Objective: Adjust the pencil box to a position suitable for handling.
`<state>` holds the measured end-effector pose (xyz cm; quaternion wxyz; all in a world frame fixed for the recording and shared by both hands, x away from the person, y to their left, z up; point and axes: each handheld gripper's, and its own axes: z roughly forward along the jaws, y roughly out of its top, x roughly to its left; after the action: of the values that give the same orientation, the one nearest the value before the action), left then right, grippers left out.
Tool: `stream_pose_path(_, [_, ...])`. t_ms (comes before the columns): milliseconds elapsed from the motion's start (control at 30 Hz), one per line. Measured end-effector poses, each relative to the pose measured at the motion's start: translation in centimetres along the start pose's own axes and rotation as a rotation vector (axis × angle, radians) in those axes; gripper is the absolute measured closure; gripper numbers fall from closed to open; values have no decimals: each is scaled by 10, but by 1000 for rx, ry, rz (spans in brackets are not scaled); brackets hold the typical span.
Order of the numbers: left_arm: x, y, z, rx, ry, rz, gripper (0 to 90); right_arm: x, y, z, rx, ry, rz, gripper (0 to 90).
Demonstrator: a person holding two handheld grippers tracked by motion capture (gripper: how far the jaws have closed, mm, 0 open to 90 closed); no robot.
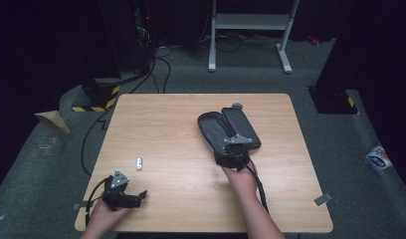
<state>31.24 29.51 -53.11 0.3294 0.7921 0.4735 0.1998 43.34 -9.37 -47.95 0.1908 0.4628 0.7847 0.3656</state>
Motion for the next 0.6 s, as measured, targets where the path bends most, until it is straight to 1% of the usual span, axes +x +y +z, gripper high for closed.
stream_pose_path(133, [0, 0, 0, -1, -3, -1, 3, 4, 4, 8, 9, 7, -4, 365])
stream_pose_path(200, [0, 0, 0, -1, -3, 0, 3, 6, 6, 11, 9, 10, -11, 390])
stream_pose_path(333, [0, 0, 0, -1, -4, 0, 3, 9, 10, 18, 1, 11, -11, 461])
stream_pose_path(400, [0, 0, 0, -1, -4, 1, 3, 10, 10, 21, -5, 19, -4, 499])
stream_pose_path(467, [0, 0, 0, -1, -4, 1, 4, 10, 10, 25, 4, 15, -1, 532])
stream_pose_path(533, [0, 0, 0, -1, -5, 1, 4, 11, 10, 27, 9, 21, 7, 560])
stream_pose_path(600, [0, 0, 0, -1, -5, 2, 4, 13, 10, 28, 6, 23, -2, 595])
